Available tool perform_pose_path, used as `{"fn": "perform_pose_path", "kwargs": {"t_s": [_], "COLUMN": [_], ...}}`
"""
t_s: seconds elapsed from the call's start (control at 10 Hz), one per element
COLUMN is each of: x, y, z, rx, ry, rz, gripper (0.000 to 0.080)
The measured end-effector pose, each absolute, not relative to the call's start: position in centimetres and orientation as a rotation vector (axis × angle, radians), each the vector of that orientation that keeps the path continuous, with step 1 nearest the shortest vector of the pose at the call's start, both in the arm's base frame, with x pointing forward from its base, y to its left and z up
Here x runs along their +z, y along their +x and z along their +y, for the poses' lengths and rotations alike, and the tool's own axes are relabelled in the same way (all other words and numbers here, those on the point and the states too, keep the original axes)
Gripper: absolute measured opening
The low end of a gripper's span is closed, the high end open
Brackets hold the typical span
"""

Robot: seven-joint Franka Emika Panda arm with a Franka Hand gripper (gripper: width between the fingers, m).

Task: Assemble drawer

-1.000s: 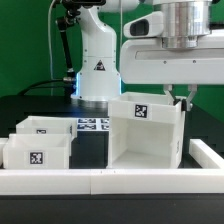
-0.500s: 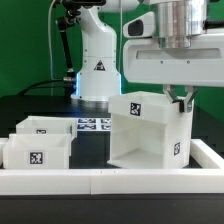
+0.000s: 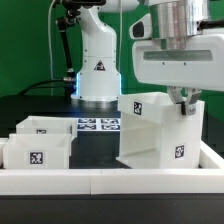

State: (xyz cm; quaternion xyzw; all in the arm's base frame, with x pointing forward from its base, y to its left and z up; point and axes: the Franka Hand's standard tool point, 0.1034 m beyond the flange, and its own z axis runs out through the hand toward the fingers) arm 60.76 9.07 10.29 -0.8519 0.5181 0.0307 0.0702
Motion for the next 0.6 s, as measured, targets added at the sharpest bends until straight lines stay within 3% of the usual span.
{"fn": "perform_pose_path", "kwargs": {"t_s": [0.6], "x": [10.3], "y": [61.44], "z": [9.71], "rx": [0.169], "ry": [-2.219], "rz": [1.962], "gripper": [0.0038]}}
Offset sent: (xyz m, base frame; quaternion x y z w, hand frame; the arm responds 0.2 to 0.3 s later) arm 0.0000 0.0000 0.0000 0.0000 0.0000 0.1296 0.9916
